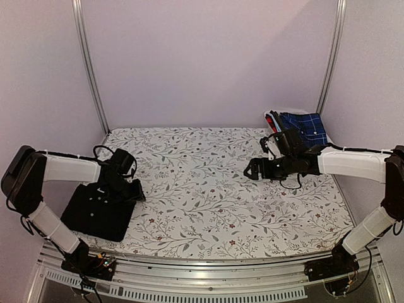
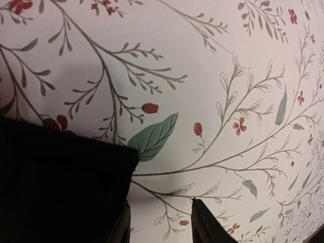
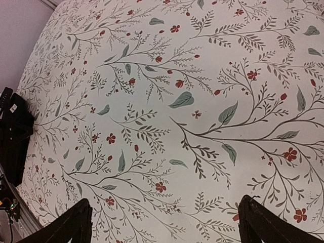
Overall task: Fold and stack the long sleeve shirts
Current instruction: Move the square-folded shirt to the corner of the board.
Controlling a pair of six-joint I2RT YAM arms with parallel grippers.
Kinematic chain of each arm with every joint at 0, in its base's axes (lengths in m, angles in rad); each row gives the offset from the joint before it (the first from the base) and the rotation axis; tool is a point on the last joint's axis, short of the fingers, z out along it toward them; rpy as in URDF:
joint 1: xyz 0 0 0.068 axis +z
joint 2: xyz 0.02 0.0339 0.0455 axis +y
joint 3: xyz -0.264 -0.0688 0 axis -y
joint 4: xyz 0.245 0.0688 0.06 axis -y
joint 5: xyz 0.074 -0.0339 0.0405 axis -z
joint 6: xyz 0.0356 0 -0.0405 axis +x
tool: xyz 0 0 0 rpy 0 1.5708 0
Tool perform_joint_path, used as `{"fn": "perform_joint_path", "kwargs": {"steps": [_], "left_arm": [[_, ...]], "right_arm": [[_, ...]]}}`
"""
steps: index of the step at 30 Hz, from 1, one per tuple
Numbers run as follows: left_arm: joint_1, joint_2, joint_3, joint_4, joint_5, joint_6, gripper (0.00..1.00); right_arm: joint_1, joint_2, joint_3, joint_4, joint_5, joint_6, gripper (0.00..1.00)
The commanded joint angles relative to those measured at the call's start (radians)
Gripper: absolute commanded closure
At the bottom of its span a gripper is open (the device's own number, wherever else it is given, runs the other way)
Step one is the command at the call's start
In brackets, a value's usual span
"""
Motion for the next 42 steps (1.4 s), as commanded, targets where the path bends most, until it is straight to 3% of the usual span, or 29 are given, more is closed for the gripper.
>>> {"fn": "perform_joint_path", "kwargs": {"steps": [1, 12, 24, 32, 36, 42], "left_arm": [[0.049, 0.005, -0.016, -0.062, -0.015, 0.035, 0.59], [0.043, -0.028, 0.074, -0.110, 0.011, 0.057, 0.56], [-0.114, -0.055, 0.257, -0.107, -0.014, 0.064, 0.43], [-0.209, -0.044, 0.378, -0.014, 0.007, 0.141, 0.21], [-0.218, -0.054, 0.408, 0.043, 0.044, 0.173, 0.03], [-0.225, -0.117, 0.408, 0.129, 0.054, 0.196, 0.00]], "right_arm": [[-0.003, -0.024, -0.013, 0.005, 0.006, 0.010, 0.01], [-0.003, -0.028, -0.013, -0.007, 0.007, 0.018, 0.01], [-0.003, -0.071, 0.019, -0.074, 0.079, 0.010, 0.01], [0.003, -0.116, 0.070, -0.071, 0.107, 0.032, 0.01], [0.059, -0.126, 0.096, -0.031, 0.177, 0.061, 0.01], [0.121, -0.092, 0.153, 0.033, 0.244, 0.100, 0.01]]}}
